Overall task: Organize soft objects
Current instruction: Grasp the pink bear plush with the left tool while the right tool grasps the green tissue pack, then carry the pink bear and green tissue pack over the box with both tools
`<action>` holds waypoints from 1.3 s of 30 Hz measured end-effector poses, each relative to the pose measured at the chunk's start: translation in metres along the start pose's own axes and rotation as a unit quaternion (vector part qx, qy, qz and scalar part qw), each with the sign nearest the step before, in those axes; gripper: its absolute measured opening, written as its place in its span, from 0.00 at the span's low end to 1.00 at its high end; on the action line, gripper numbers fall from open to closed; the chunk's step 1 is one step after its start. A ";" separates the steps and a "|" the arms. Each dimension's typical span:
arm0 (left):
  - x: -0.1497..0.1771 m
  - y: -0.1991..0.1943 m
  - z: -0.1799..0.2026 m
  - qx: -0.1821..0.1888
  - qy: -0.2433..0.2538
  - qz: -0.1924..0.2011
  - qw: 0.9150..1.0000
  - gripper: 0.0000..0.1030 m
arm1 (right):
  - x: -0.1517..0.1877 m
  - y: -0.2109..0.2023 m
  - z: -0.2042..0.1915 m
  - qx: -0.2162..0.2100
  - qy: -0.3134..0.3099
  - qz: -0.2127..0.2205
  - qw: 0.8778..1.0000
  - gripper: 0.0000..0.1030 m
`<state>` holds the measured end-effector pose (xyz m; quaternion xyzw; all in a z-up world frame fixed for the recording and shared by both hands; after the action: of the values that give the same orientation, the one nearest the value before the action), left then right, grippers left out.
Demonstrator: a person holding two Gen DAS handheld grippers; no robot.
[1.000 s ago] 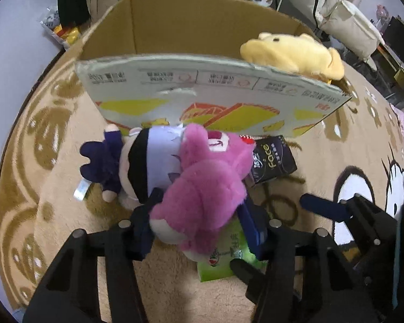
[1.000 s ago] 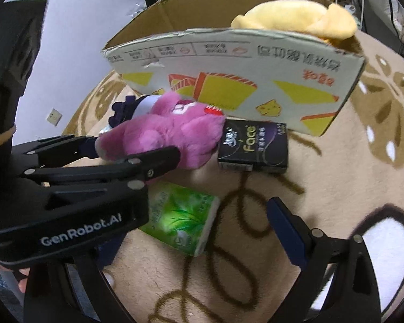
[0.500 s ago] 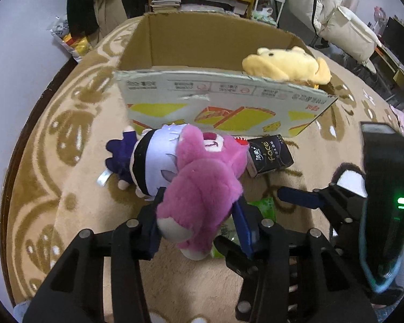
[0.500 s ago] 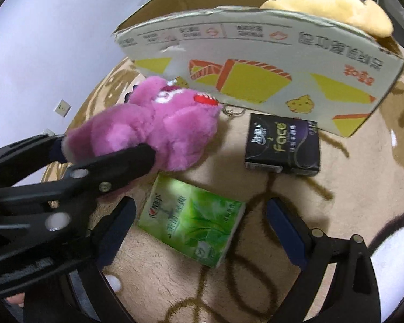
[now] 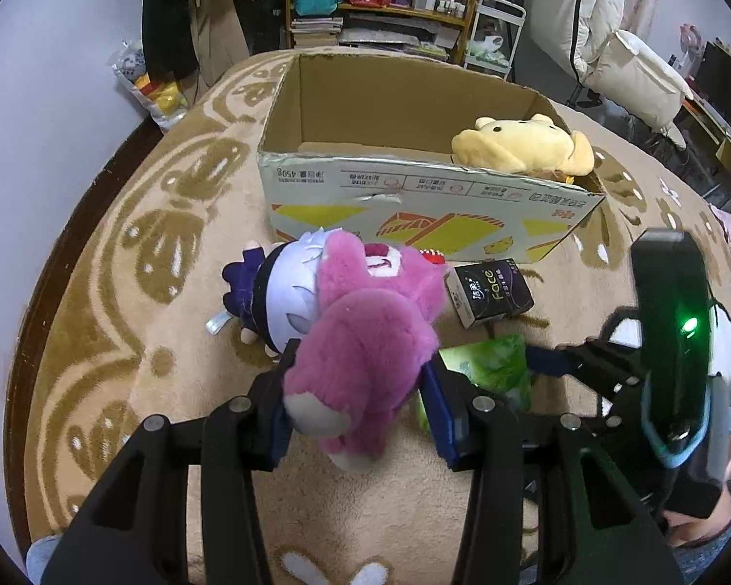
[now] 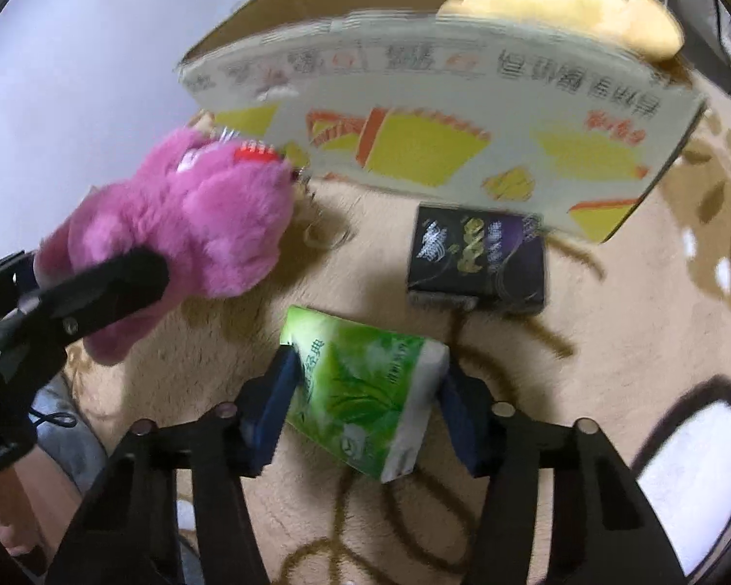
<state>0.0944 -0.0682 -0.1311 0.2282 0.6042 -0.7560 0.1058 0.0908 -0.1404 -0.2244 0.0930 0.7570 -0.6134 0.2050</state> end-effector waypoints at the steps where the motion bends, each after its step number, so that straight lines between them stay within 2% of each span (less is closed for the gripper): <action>1: 0.000 0.000 0.000 -0.001 0.000 0.001 1.000 0.43 | -0.004 -0.004 0.000 0.004 -0.002 0.007 1.000 0.47; 4: 0.001 0.000 0.001 -0.003 -0.001 0.004 1.000 0.43 | -0.011 -0.011 0.001 0.006 0.004 0.024 1.000 0.42; 8: 0.001 -0.003 0.001 -0.010 0.001 0.015 1.000 0.43 | -0.020 -0.024 0.008 0.029 0.006 0.047 0.998 0.37; 13: -0.001 -0.008 0.001 -0.021 0.002 0.030 0.999 0.42 | -0.033 -0.048 0.018 0.043 0.018 0.080 0.996 0.36; 25: -0.012 -0.031 0.005 -0.039 0.011 0.080 0.996 0.35 | -0.028 -0.132 0.055 0.064 0.028 0.157 0.985 0.35; 34: -0.024 -0.057 0.003 -0.054 0.014 0.128 0.990 0.34 | -0.037 -0.163 0.061 0.062 0.039 0.196 0.978 0.35; 39: -0.031 -0.067 -0.001 -0.043 0.004 0.140 0.989 0.33 | -0.041 -0.169 0.064 0.064 0.046 0.209 0.975 0.35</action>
<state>0.0922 -0.0540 -0.0589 0.3090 0.5984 -0.7064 0.2177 0.0745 -0.2366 -0.0672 0.2905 0.6882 -0.5994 0.2877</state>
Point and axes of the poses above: each gripper's, at about its wrist camera, not at the fingertips, and y roughly the way its jaws point, z to its right, x to its underside, the point moved 9 cm from there along y, roughly the way its jaws point, and after that the axes turned 10 degrees about -y, right-handed, at the moved point
